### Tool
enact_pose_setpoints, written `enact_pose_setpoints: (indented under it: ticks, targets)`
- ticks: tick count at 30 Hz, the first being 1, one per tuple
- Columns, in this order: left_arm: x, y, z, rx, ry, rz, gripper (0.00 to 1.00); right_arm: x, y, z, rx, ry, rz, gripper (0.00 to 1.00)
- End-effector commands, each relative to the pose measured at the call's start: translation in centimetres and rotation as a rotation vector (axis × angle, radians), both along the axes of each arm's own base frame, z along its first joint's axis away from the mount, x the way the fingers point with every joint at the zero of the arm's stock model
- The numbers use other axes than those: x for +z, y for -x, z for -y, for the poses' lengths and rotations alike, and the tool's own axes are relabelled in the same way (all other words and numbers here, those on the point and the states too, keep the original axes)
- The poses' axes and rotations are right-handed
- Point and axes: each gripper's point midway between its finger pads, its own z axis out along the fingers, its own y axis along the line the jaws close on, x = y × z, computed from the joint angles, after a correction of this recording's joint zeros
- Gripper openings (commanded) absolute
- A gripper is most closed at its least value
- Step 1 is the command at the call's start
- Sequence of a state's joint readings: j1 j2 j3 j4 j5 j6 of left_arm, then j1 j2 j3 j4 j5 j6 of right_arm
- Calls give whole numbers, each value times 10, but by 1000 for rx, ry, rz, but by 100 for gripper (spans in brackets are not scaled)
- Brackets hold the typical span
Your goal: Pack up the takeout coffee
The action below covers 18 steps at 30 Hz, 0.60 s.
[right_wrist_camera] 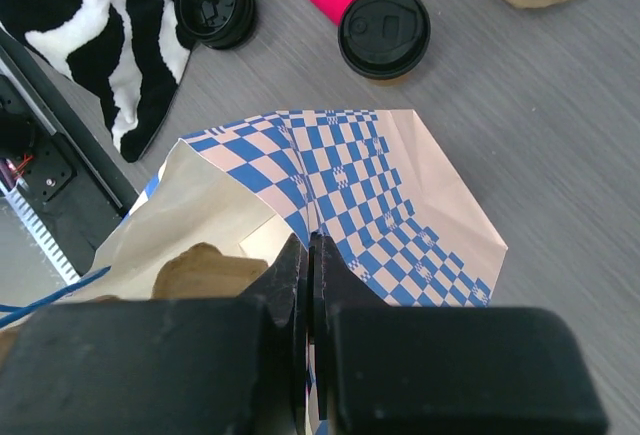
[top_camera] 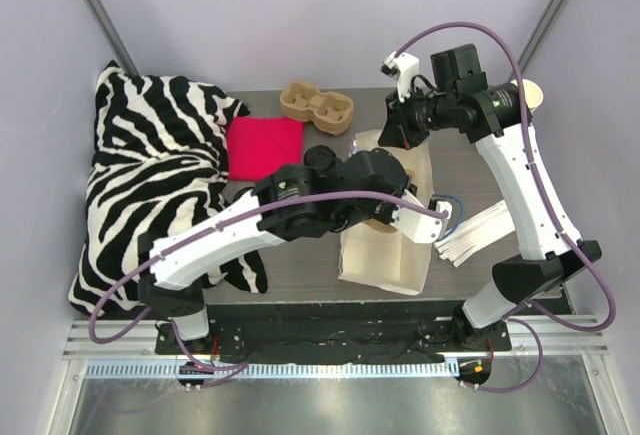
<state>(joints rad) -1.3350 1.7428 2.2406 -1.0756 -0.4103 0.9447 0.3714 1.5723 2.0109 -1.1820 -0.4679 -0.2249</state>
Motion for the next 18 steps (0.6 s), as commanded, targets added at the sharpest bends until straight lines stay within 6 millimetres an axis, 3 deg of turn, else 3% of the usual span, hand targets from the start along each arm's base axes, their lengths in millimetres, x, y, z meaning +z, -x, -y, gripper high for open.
enact_pose_setpoints:
  ticks: [1, 6, 9, 18]
  targets:
    - [-18, 3, -11, 67, -39, -83, 0, 10, 13, 1, -19, -38, 11, 1]
    - [-46, 8, -1, 73, -28, -204, 0, 0, 18, 1, -28, -43, -19, 1]
    - [-63, 0, -1, 129, -18, -289, 0, -10, 21, 1, -27, -43, -46, 1]
    - [-117, -3, -2, 165, -48, -499, 1, -16, 30, -4, 11, -80, -47, 1]
